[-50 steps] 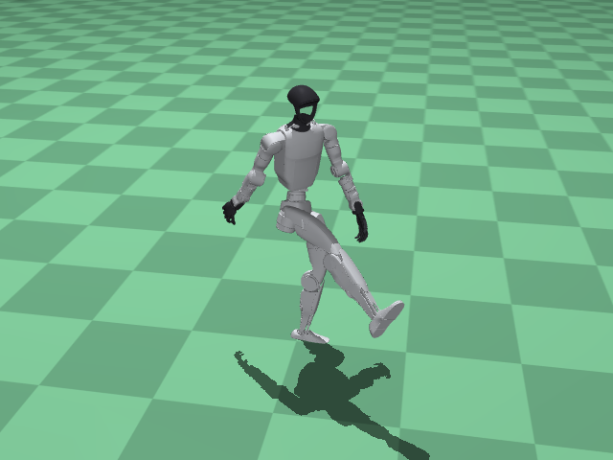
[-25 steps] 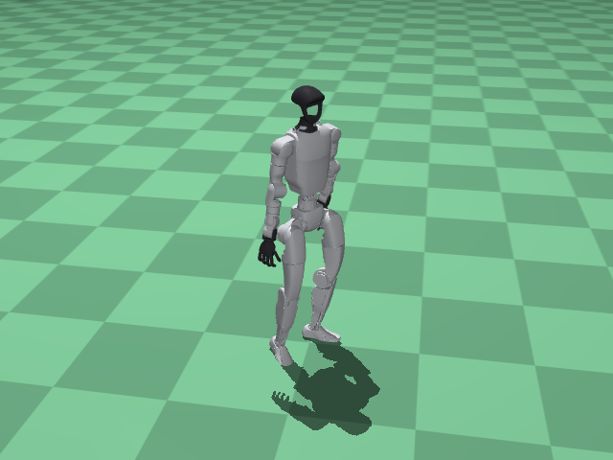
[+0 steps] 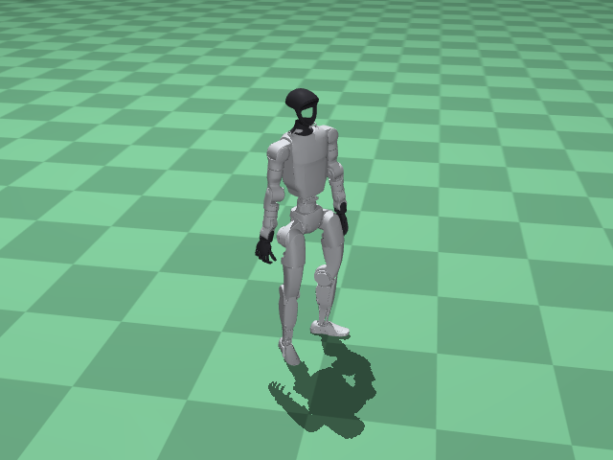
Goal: In place motions
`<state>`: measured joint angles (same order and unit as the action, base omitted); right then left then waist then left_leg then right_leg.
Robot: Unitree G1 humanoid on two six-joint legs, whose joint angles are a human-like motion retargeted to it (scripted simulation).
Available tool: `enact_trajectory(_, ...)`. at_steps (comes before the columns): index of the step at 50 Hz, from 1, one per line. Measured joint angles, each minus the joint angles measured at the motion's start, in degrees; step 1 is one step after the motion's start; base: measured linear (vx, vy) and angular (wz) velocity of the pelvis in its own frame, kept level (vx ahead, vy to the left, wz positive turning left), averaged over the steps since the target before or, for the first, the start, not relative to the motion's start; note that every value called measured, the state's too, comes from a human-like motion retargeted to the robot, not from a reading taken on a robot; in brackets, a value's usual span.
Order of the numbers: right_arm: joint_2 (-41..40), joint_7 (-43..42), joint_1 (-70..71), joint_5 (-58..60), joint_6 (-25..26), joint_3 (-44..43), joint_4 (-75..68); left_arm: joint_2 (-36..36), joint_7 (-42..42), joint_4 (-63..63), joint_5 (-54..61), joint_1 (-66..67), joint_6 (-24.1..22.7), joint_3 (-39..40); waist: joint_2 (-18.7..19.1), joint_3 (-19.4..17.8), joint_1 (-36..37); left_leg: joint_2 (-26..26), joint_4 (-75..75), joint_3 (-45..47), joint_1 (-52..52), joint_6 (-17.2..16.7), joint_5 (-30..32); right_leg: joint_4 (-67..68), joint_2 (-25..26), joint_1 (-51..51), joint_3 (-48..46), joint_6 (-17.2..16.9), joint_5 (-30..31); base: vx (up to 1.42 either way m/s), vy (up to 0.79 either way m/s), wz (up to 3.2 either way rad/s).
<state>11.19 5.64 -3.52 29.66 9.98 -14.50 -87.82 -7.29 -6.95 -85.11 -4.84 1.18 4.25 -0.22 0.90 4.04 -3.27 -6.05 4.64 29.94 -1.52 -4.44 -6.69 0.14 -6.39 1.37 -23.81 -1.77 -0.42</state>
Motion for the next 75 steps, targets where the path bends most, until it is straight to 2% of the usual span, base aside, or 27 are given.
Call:
enact_trajectory(20,-1.91,2.87,1.34,3.01,-0.99,3.56,4.12,-1.48,-3.1,-5.24,1.82,2.22,2.98,4.92,0.67,1.52,0.47,0.89,-1.69,1.03,1.59,0.06,-1.0,0.82,-0.29,-0.72,1.31,-0.55,-0.1,0.02,0.02,-0.04)
enact_trajectory(45,-2.23,2.77,0.9,3.22,-1.11,4.32,2.99,-1.3,-3.44,-5.29,1.61,2.8,3.01,5.93,-1.1,1.83,1.95,2.29,-1.99,-0.27,1.23,1.12,-1.2,0.81,-1.33,0.0,-0.05,-1.3,-0.19,0.0,0.0,0.0)
enact_trajectory(75,-2.39,3.0,0.95,3.74,-1.16,4.6,2.76,-1.35,-3.29,-5.12,1.73,2.34,2.96,5.97,-1.34,2.9,1.89,2.34,-2.03,-0.21,1.01,1.25,-1.34,0.86,-1.26,-0.45,0.14,-1.29,-0.1,0.0,0.0,0.0)
